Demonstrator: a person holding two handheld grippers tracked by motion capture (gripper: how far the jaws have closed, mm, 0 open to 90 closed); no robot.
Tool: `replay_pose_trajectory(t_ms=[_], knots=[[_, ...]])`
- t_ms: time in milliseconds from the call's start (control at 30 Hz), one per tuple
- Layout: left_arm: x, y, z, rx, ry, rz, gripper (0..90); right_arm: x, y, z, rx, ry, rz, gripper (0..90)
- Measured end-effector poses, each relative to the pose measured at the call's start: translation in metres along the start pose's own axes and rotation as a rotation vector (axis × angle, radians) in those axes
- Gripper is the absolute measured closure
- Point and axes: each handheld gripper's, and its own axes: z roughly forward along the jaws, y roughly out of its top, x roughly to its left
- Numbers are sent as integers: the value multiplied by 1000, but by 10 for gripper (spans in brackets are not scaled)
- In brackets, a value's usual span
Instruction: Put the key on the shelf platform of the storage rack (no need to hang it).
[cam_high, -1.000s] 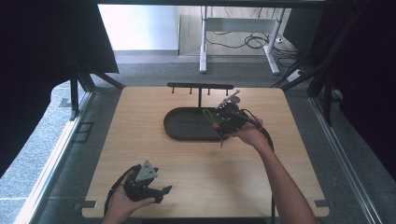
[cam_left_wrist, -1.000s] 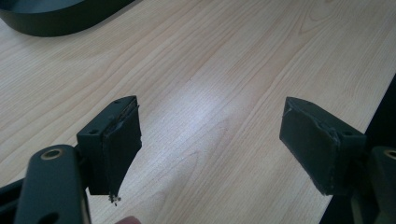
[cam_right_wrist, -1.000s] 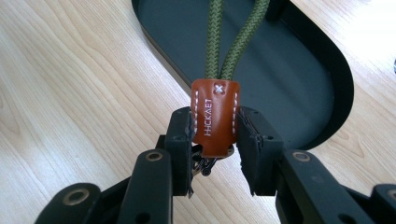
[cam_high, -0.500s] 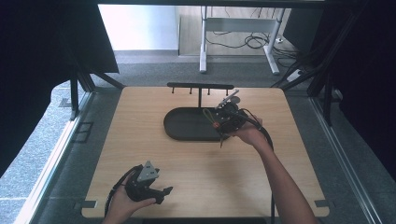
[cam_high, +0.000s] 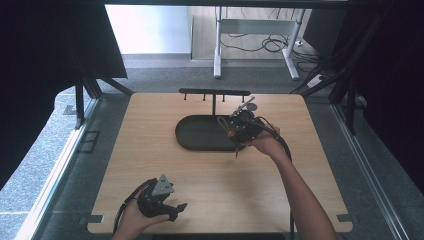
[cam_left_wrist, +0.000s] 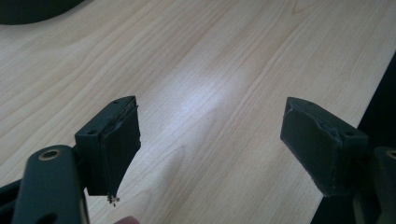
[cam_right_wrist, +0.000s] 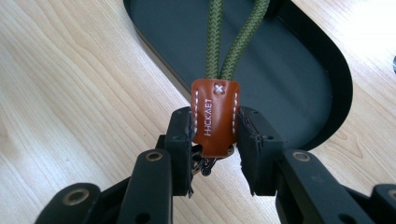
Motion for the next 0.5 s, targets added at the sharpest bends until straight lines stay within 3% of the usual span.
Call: replay_pose_trajectory(t_ms=[500], knots=[[2,-1,-2,-7,9,-10,205,-7,-2,6,-2,5,21,675]])
